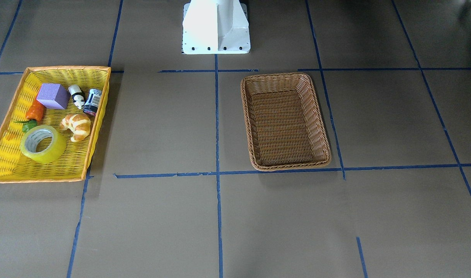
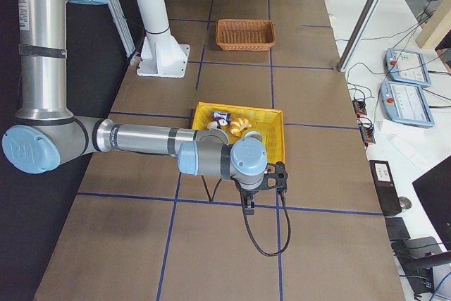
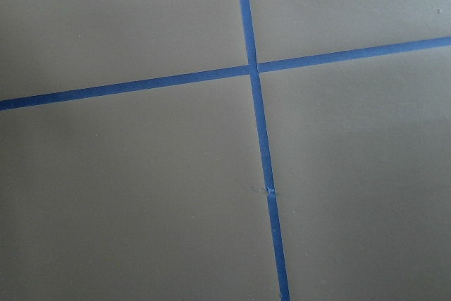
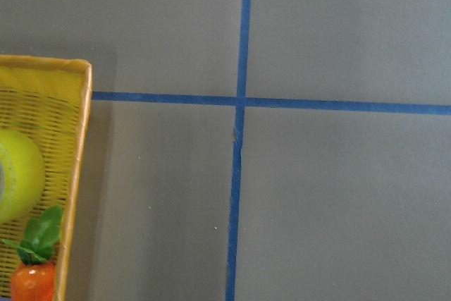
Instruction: Move tape to another basket
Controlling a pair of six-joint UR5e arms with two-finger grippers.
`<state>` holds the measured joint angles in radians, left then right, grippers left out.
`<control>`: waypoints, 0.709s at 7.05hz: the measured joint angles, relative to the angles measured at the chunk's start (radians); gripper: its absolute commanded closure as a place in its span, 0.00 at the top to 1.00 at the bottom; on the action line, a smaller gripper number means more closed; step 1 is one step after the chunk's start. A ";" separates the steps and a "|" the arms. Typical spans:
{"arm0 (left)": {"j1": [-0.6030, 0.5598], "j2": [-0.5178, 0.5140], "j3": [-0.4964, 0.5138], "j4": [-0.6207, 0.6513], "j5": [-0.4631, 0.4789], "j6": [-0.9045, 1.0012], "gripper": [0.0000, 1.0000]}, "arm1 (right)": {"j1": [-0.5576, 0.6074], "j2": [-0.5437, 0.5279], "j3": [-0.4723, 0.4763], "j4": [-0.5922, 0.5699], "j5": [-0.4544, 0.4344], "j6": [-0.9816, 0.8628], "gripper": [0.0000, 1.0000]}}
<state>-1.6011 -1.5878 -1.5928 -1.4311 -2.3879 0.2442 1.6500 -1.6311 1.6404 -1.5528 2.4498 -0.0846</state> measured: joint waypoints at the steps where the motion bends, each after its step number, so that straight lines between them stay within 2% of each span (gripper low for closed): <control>1: 0.000 0.000 -0.002 0.000 0.000 0.001 1.00 | -0.029 0.024 0.013 -0.003 0.004 0.031 1.00; 3: 0.000 0.002 -0.004 0.000 -0.001 0.001 1.00 | -0.146 0.072 0.040 0.003 0.013 0.141 1.00; 5: 0.000 0.003 -0.003 0.000 -0.001 0.002 1.00 | -0.276 0.112 0.080 0.076 -0.020 0.379 1.00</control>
<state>-1.6013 -1.5852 -1.5959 -1.4312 -2.3884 0.2458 1.3744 -1.5190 1.7199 -1.4764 2.4298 0.2949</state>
